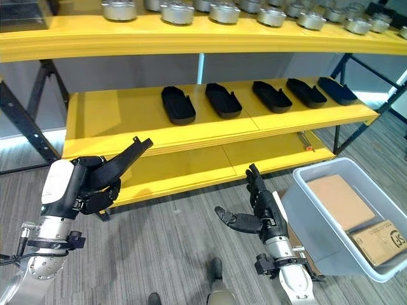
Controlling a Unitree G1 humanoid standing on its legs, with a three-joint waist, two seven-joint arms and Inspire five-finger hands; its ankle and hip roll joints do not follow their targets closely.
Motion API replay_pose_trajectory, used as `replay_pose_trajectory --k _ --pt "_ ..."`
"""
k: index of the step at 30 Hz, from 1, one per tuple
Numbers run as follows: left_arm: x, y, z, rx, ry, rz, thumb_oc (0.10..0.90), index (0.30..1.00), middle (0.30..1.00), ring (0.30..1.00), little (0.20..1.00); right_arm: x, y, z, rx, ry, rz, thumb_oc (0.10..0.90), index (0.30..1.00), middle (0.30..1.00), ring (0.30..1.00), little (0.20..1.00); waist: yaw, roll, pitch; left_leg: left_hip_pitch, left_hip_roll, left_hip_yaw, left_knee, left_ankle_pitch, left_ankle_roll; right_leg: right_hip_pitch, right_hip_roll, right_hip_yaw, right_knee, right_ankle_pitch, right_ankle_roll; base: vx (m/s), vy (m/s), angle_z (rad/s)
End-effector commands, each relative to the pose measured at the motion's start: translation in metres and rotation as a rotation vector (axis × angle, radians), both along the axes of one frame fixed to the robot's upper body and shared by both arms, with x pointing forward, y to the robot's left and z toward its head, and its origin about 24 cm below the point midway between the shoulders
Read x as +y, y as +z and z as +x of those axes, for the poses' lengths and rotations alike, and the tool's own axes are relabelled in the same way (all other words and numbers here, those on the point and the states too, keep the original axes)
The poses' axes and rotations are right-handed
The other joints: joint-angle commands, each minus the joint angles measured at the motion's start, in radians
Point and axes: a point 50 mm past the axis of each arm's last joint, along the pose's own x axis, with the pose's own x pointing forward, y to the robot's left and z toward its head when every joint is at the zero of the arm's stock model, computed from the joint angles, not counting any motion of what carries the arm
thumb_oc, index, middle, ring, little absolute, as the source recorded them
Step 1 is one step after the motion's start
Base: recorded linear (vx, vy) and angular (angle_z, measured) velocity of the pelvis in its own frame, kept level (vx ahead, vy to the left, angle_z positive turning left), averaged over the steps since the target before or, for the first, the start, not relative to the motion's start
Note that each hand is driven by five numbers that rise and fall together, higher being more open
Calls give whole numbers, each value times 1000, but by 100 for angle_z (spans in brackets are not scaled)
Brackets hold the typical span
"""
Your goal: Move parts from the plastic box to the shelf.
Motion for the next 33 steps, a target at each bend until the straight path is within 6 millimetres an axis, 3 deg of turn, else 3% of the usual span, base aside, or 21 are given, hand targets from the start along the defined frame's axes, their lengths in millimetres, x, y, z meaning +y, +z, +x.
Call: replay_pose_trajectory --k 1,3,5,8,10,11,12,13,15,16,17,18,19,21,23,24,26,33 --pt "-22 67 4 -347 -153 -5 400 300 300 300 300 -9 56 15 -306 -4 -10 900 1000 1000 1000 1000 -29 9 -52 179 -7 -23 7 -200 -47 -23 31 75 14 98 0 262 -197 49" --pt "-24 64 4 -330 -166 -42 400 300 300 300 300 -12 58 15 -314 -12 -13 900 1000 1000 1000 1000 -39 18 -64 181 18 -41 31 -207 -59 -6 55 83 25 83 -17 268 -255 98" --pt "-24 62 3 -313 -174 -79 400 300 300 300 300 -15 62 15 -328 -10 -27 900 1000 1000 1000 1000 -45 40 -80 189 61 -48 53 -203 -81 -4 78 47 73 37 -40 302 -314 60" --pt "-31 64 7 -314 -212 -85 400 300 300 300 300 -20 65 13 -337 -18 -52 900 1000 1000 1000 1000 -59 70 -88 169 119 -68 102 -132 -123 0 123 27 132 -29 -78 271 -347 30" --pt "-29 65 6 -315 -203 -84 400 300 300 300 300 -20 65 13 -330 -2 -59 900 1000 1000 1000 1000 -55 88 -87 152 150 -84 167 -47 -147 15 159 23 145 -70 -111 223 -312 13" --pt "-27 65 5 -312 -198 -85 400 300 300 300 300 -20 64 13 -324 2 -58 900 1000 1000 1000 1000 -50 89 -85 132 153 -91 212 -11 -155 29 169 25 140 -80 -124 127 -395 0" --pt "-27 64 3 -305 -198 -85 400 300 300 300 300 -19 67 15 -330 23 -68 900 1000 1000 1000 1000 -8 45 -46 -23 121 -149 505 98 -154 92 171 37 115 -93 -173 84 -417 2" --pt "-27 66 2 -308 -203 -81 400 300 300 300 300 -20 69 16 -340 20 -72 900 1000 1000 1000 1000 1 23 -19 -102 106 -159 592 73 -140 113 163 32 110 -104 -182 111 -366 7" --pt "-25 65 0 -312 -188 -82 400 300 300 300 300 -20 72 17 -353 9 -80 900 1000 1000 1000 1000 10 10 -10 -168 161 -136 472 26 -125 134 145 44 111 -120 -166 112 -23 -20" --pt "-24 65 0 -312 -188 -82 400 300 300 300 300 -20 71 17 -352 10 -80 900 1000 1000 1000 1000 11 9 -11 -162 161 -133 463 26 -125 135 145 46 111 -122 -165 134 67 -51" --pt "-23 65 -1 -320 -177 -84 400 300 300 300 300 -20 71 18 -355 3 -80 900 1000 1000 1000 1000 18 10 -12 -164 194 -133 324 30 -125 143 143 53 112 -133 -154 138 76 -49" --pt "-23 65 -2 -322 -173 -81 400 300 300 300 300 -20 70 18 -350 -2 -80 900 1000 1000 1000 1000 23 13 -14 -155 211 -139 221 42 -129 145 142 58 115 -140 -147 220 185 -57" --pt "-21 65 -2 -333 -157 -72 400 300 300 300 300 -20 70 18 -353 0 -87 900 1000 1000 1000 1000 35 27 -10 -192 250 -161 73 124 -154 158 147 70 123 -163 -137 159 132 -61" --pt "-22 65 -1 -339 -153 -73 400 300 300 300 300 -20 69 18 -350 -6 -94 900 1000 1000 1000 1000 38 35 -10 -199 265 -155 -6 162 -173 165 149 70 135 -182 -134 138 113 -24" --pt "-22 65 1 -345 -145 -69 400 300 300 300 300 -21 69 16 -351 -17 -96 900 1000 1000 1000 1000 34 47 -10 -222 287 -102 -12 174 -194 184 147 63 155 -206 -127 204 191 -6" --pt "-21 66 -1 -354 -140 -70 400 300 300 300 300 -17 64 15 -332 0 -86 900 1000 1000 1000 1000 41 62 -21 -177 301 -116 -5 172 -190 190 156 83 176 -221 -125 175 185 -9" --pt "-20 67 -2 -363 -140 -59 400 300 300 300 300 -16 62 13 -325 6 -86 900 1000 1000 1000 1000 48 66 -19 -164 308 -111 -6 170 -197 193 154 98 180 -225 -124 120 171 -50" --pt "-20 77 1 -405 -150 -14 400 300 300 300 300 -18 52 4 -272 -16 -72 900 1000 1000 1000 1000 36 32 -27 -174 245 -67 164 44 -170 253 37 128 154 -202 -70 151 222 -24"
